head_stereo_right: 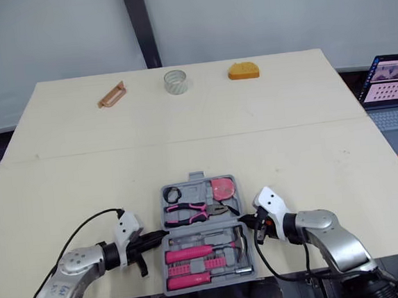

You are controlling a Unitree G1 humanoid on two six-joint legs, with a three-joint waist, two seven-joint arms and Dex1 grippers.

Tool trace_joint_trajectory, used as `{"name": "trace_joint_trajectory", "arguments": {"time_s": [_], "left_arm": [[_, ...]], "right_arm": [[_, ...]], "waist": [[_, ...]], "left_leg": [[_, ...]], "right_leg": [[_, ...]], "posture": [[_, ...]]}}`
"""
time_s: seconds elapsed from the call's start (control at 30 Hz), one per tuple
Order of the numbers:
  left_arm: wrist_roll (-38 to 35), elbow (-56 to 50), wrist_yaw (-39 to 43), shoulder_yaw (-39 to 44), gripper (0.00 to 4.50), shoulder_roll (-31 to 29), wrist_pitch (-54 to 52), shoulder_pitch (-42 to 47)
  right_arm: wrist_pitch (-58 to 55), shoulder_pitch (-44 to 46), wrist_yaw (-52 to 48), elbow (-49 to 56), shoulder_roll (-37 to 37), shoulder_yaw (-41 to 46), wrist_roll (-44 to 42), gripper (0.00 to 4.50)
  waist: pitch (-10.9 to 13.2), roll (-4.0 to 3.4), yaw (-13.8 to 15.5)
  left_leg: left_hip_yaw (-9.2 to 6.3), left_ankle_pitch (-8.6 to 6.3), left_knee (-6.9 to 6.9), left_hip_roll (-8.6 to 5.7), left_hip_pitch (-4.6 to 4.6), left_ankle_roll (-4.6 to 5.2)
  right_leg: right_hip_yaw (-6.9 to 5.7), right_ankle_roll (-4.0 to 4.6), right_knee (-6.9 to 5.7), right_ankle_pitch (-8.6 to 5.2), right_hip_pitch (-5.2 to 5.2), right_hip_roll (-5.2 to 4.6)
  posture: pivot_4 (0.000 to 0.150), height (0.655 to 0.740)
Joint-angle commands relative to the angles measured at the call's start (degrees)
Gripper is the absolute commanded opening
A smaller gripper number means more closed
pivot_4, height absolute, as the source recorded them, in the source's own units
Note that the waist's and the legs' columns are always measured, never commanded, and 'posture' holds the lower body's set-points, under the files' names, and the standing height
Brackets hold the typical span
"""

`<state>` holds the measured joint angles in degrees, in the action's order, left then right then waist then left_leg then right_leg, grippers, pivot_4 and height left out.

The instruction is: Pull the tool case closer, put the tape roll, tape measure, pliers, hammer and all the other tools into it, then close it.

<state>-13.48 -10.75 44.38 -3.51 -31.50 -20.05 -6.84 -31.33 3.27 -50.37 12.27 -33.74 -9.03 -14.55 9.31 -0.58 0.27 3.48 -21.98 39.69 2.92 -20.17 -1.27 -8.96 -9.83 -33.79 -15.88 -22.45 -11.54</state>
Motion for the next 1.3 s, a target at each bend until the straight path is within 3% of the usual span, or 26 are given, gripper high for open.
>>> {"name": "trace_joint_trajectory", "arguments": {"time_s": [0.03,0.47,0.77,0.87,1.0,1.1,1.3], "left_arm": [[0.7,1.21,-0.47,-1.29,0.0,0.72,-0.07,1.21],[1.12,1.19,-0.06,-2.69,0.0,0.83,-0.13,1.7],[-0.75,1.45,2.1,4.48,0.0,-5.23,1.62,-0.91],[-3.87,-1.04,5.19,8.29,0.0,-7.57,3.27,-3.49],[-8.75,-8.18,9.38,9.56,0.0,-10.13,0.53,-5.29],[-10.4,-14.62,11.41,5.34,0.0,-11.73,-3.91,-7.21],[-3.79,-13.68,10.91,-4.32,0.0,-12.03,-1.96,-9.94]], "right_arm": [[0.5,-0.22,-0.74,2.8,0.0,-0.71,-1.07,0.06],[0.15,-0.75,-0.3,3.71,-0.01,-0.66,-0.96,0.06],[-4.22,0.37,-1.83,5.69,-4.79,4.7,-4.28,0.06],[-12.05,2.99,-2.65,5.29,-5.81,8.85,-10.81,0.86],[-21.42,10.37,-1.0,-0.76,-3.84,11.94,-16.63,2.8],[-26.55,17.34,2.79,-8.1,-0.01,11.35,-16.9,4.39],[-28.96,24.17,6.65,-18.84,5.74,9.08,-14.8,4.46]], "waist": [[0.0,0.0,0.07],[-0.01,-0.01,0.81],[-0.01,-0.01,0.57],[0.0,-0.01,0.4],[0.01,0.0,0.45],[0.02,-0.01,0.46],[0.05,-0.1,-0.21]], "left_leg": [[0.0,0.0,0.0,0.0,0.0,0.0],[0.0,0.0,0.06,0.0,0.01,0.0],[0.0,0.0,0.03,0.01,0.01,0.0],[0.0,0.0,0.01,0.02,0.0,0.0],[0.0,-0.01,0.01,0.02,-0.03,0.01],[0.0,-0.01,0.05,0.02,-0.03,0.01],[0.03,-0.01,-0.11,0.01,-0.04,0.0]], "right_leg": [[0.0,0.0,0.0,0.0,0.0,0.0],[0.01,0.0,-0.02,0.0,0.02,0.0],[0.0,0.0,-0.02,0.0,-0.02,0.01],[0.0,0.0,0.0,0.0,-0.02,0.01],[0.0,0.0,0.03,0.0,-0.02,0.0],[0.02,0.01,0.0,0.0,-0.01,-0.01],[-0.01,0.01,0.0,0.0,-0.1,0.01]], "posture": [[0.15,0.74],[0.15,0.74],[0.15,0.74],[0.15,0.74],[0.15,0.74],[0.15,0.74],[0.15,0.74]]}}
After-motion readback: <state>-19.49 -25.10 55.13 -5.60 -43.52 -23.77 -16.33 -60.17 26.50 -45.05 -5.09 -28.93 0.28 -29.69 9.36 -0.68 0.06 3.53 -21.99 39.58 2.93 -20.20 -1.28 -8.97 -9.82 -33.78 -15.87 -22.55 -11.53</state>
